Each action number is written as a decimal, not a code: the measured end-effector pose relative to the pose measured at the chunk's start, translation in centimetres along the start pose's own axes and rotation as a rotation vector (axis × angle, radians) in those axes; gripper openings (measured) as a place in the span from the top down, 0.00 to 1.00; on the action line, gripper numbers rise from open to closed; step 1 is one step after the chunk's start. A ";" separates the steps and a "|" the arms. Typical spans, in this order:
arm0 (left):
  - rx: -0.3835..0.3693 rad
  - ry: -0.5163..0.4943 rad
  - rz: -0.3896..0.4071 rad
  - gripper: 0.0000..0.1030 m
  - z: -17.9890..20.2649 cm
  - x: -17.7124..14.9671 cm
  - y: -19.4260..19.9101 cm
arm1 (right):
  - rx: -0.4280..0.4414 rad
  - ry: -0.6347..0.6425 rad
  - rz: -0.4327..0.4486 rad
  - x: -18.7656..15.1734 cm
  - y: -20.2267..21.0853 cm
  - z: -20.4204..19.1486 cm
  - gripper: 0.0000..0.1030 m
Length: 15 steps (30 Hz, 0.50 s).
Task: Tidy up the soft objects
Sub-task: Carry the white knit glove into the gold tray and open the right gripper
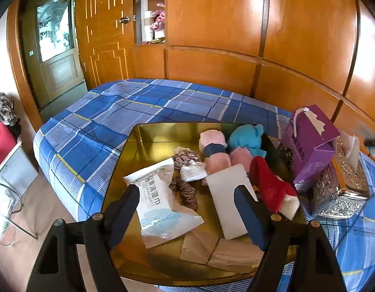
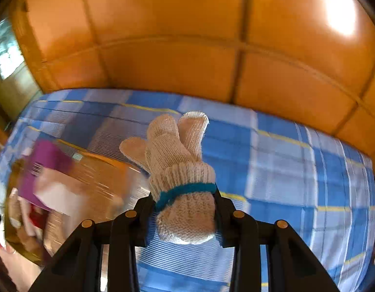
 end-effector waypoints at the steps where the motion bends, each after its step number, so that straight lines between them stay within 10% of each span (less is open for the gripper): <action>1: -0.003 -0.005 -0.001 0.22 0.1 -0.1 0.0 | 0.025 0.012 0.003 0.6 -0.1 -1.3 0.65; 15: -0.033 -0.009 -0.001 0.21 0.8 -0.5 0.5 | 0.288 0.168 0.041 2.0 -0.1 -14.0 0.65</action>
Point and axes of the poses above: each gripper's, at about its wrist camera, not at the fingertips, and y roughly against the way its jaws point, z to its right, x to its top, the point moved 4 cm from there along -y, roughly the way its jaws point, and after that the axes turned 14 degrees about x, right-handed, at the moved point
